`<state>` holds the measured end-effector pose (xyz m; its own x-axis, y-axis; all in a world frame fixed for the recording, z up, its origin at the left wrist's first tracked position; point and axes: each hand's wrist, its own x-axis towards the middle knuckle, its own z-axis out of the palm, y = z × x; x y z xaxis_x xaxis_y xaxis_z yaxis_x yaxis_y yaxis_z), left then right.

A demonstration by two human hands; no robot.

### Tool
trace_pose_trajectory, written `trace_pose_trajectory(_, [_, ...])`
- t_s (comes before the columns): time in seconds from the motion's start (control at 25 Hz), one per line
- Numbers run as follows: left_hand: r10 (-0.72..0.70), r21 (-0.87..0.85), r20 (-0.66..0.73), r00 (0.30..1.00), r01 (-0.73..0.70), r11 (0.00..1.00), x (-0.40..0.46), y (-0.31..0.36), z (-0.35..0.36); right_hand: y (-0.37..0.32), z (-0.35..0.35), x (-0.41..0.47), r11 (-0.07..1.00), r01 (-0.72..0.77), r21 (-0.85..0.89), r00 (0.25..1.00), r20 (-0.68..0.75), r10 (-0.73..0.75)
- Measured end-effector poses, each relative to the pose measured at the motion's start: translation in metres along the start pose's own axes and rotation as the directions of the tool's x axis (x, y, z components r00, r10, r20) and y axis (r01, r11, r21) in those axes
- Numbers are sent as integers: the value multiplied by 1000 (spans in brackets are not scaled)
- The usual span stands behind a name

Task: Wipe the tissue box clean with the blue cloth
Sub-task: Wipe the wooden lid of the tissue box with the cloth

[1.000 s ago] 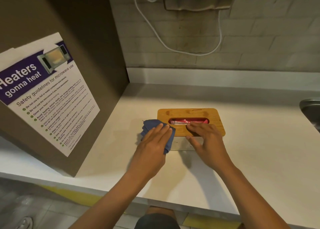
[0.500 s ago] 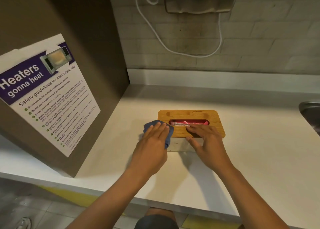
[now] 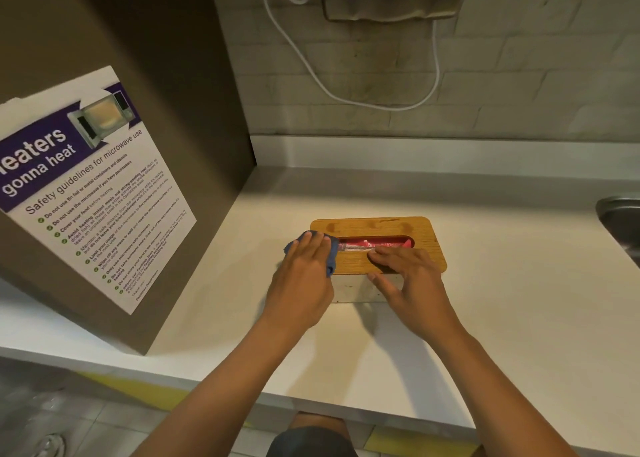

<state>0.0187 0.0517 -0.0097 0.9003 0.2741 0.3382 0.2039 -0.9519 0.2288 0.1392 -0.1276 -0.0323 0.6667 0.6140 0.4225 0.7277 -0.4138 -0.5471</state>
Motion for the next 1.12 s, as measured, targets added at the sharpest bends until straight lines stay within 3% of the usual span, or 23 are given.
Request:
trace_pose_trajectory(0.12, [-54, -58, 28, 998, 55, 997, 33, -7, 5, -2, -2, -2, 1000, -6, 10, 1000, -1, 6])
trace_pose_trajectory(0.24, [31, -96, 72, 997, -24, 995, 29, -16, 12, -3, -2, -1, 1000, -19, 21, 1000, -12, 20])
trace_pose_trajectory(0.44, [62, -166, 2, 998, -61, 984, 18, -44, 4, -2, -2, -2, 999, -16, 41, 1000, -5, 16])
trace_pose_trajectory(0.68, [189, -67, 47, 981, -185, 980, 42, -24, 8, -4, -2, -1, 999, -24, 34, 999, -24, 25])
trace_pose_trajectory(0.8, [175, -64, -3, 985, -175, 983, 27, -34, 6, -5, -2, -2, 999, -32, 40, 999, -35, 34])
trace_pose_trajectory(1.0, [113, -23, 71, 991, -112, 993, 56, -21, 8, -6, -3, -1, 999, -13, 33, 1000, -21, 13])
trace_pose_trajectory(1.12, [177, 20, 73, 981, -179, 984, 53, -21, 19, -5, -2, -2, 1000, -14, 17, 1000, -21, 14])
